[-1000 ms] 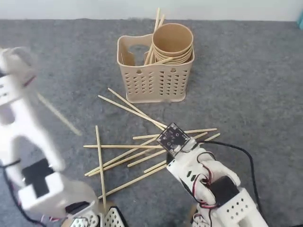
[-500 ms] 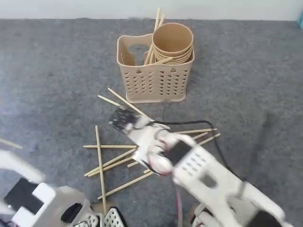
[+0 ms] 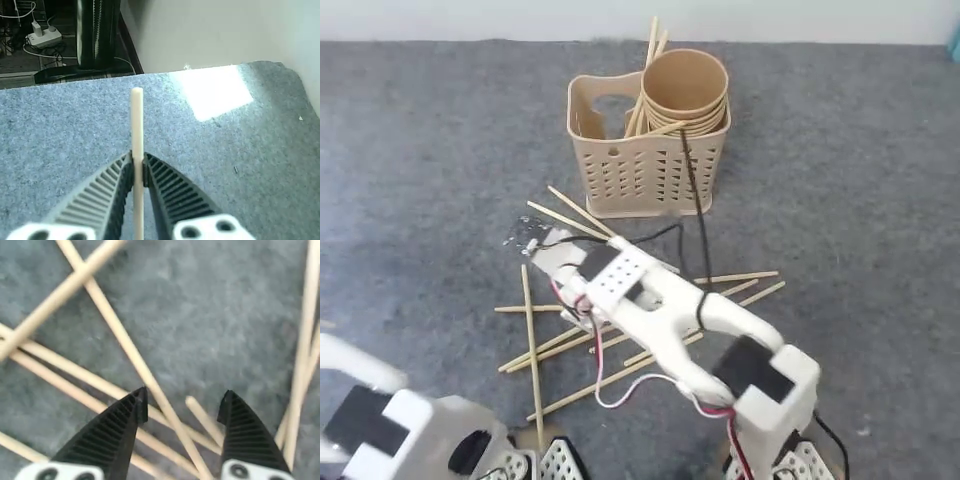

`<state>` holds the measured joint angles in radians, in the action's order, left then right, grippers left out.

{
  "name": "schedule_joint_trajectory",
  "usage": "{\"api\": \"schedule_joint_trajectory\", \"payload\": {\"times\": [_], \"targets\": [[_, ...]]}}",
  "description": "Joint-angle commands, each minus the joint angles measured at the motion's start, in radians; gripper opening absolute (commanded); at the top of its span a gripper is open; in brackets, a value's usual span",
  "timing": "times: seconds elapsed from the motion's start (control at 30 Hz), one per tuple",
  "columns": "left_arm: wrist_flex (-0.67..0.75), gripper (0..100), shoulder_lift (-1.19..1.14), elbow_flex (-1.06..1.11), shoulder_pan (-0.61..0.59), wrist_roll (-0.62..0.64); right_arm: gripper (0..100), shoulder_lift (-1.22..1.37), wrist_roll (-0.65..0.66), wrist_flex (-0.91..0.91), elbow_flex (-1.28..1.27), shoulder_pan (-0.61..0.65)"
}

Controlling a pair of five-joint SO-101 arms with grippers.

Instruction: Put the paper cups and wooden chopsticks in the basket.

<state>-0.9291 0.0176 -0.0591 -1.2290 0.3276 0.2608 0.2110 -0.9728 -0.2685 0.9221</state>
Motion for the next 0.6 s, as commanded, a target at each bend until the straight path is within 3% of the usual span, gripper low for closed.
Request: {"api": "schedule_joint_trajectory", "payload": {"times": [0.0, 0.23, 0.57], "targets": [[0.061, 1, 0.057, 0.007, -0.006, -0.009, 23.5, 0.045, -0.005, -0.044, 0.132, 0.044], [0.071, 1, 0.057, 0.030, -0.017, -0.009, 1.2, 0.091, -0.011, -0.008, 0.140, 0.067], [0.071, 1, 0.058, 0.036, -0.034, -0.009, 0.8, -0.151, -0.011, -0.085, 0.140, 0.042]]}}
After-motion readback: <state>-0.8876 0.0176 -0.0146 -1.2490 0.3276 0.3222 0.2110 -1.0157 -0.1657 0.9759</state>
